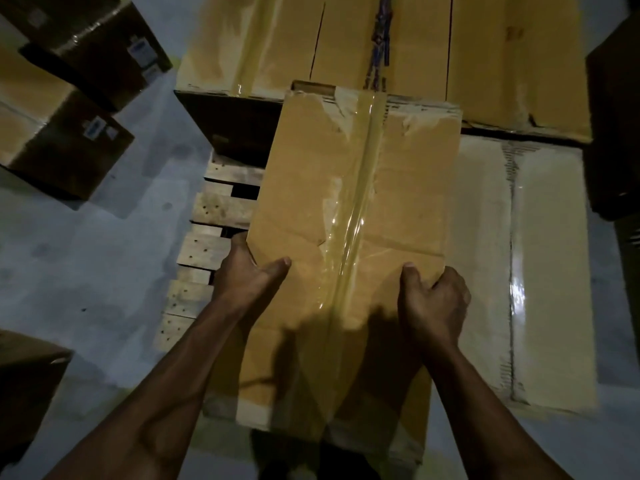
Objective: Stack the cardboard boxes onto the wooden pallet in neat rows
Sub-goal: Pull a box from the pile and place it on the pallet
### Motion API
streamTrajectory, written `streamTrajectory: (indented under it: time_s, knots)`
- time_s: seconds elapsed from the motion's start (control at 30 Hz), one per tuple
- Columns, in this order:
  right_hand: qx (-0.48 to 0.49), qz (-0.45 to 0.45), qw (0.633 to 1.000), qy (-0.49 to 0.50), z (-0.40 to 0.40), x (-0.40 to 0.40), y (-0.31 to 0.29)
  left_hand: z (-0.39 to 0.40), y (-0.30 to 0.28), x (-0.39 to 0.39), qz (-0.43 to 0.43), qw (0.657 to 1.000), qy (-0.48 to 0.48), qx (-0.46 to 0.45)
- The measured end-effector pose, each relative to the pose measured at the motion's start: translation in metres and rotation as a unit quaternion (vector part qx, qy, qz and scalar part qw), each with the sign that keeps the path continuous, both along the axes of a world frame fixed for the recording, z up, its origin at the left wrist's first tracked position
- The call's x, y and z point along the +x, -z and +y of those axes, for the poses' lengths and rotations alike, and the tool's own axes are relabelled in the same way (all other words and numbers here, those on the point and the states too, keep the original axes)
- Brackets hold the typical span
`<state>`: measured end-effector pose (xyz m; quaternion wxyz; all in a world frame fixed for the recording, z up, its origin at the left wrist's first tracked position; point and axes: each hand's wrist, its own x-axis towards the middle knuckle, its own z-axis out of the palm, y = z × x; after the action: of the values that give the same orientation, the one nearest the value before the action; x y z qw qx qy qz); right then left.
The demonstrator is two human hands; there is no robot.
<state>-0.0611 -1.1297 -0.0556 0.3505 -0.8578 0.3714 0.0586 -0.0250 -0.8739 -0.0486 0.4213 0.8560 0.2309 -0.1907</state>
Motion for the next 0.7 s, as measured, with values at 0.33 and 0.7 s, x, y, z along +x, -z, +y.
streamTrajectory:
  time_s: [0.33, 0.7]
  knots:
    - [-0.118, 0.130, 0.959, -0.221, -0.009, 0.008, 0.083, -0.032, 0.079, 0.036, -0.016, 0.999, 0.011, -0.051]
    - [-0.136, 0.126, 0.944, -0.274, -0.016, -0.008, 0.082, -0.018, 0.089, 0.033, -0.032, 0.996, 0.086, 0.016]
